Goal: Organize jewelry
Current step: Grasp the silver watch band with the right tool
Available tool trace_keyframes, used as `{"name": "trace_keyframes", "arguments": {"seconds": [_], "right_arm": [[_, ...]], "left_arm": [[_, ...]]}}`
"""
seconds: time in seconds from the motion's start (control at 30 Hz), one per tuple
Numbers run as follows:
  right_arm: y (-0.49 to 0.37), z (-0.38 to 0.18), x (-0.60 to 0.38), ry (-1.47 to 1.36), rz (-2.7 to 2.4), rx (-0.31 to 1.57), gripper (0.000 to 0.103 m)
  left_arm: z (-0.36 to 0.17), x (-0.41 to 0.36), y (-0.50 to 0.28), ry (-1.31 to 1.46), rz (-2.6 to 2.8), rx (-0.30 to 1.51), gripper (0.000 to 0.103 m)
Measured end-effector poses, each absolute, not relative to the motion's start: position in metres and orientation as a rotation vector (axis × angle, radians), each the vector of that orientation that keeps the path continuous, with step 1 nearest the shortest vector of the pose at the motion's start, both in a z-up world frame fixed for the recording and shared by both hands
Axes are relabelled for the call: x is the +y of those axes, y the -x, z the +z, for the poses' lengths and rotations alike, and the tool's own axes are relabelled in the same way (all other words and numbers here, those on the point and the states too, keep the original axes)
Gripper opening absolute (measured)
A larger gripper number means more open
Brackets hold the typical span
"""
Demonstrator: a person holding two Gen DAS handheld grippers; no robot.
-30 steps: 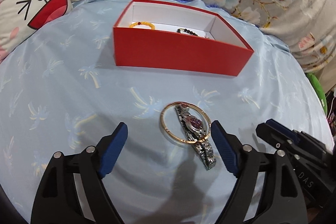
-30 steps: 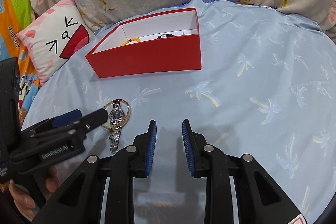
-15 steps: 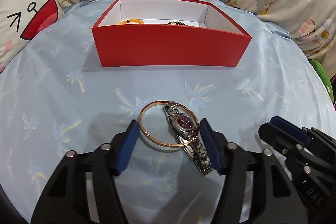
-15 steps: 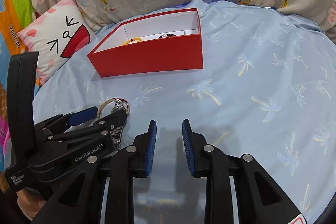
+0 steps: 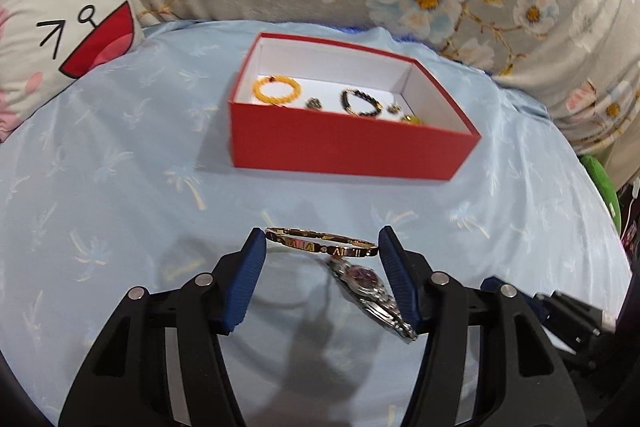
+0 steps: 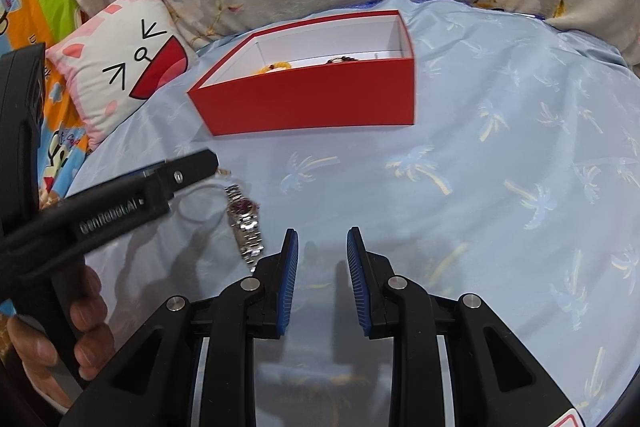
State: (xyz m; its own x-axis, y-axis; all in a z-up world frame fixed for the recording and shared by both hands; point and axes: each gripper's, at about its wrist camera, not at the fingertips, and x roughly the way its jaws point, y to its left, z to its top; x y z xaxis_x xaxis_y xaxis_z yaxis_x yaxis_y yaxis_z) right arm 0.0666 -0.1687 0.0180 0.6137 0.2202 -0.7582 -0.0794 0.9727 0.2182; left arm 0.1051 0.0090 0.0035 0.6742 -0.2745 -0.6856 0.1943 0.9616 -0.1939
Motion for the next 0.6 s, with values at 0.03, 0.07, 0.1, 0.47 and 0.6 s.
{"name": "trace_keyframes", "arguments": {"seconds": [0.03, 0.07, 0.1, 0.47, 0.6], "right_arm": [[-0.067, 0.017, -0.166, -0.168, 0.183, 0.899, 0.026], [-0.068, 0.016, -0.161, -0.167, 0.194, 0.905, 0.026], [-0.069, 0.015, -0.157, -0.165, 0.207, 0.911, 0.026], [-0.098, 0.004, -0.104, -0.068, 0.285, 0.950, 0.026], [-0.107, -0.001, -0.100, -0.059, 0.283, 0.961, 0.026]], "left_arm": [[0.005, 0.012, -0.105, 0.115, -0.258, 0.784, 0.056], [0.005, 0.016, -0.106, 0.120, -0.250, 0.782, 0.056], [0.005, 0.021, -0.106, 0.126, -0.239, 0.782, 0.056], [-0.006, 0.053, -0.110, 0.174, -0.182, 0.808, 0.056], [-0.009, 0.056, -0.111, 0.181, -0.179, 0.817, 0.056]]}}
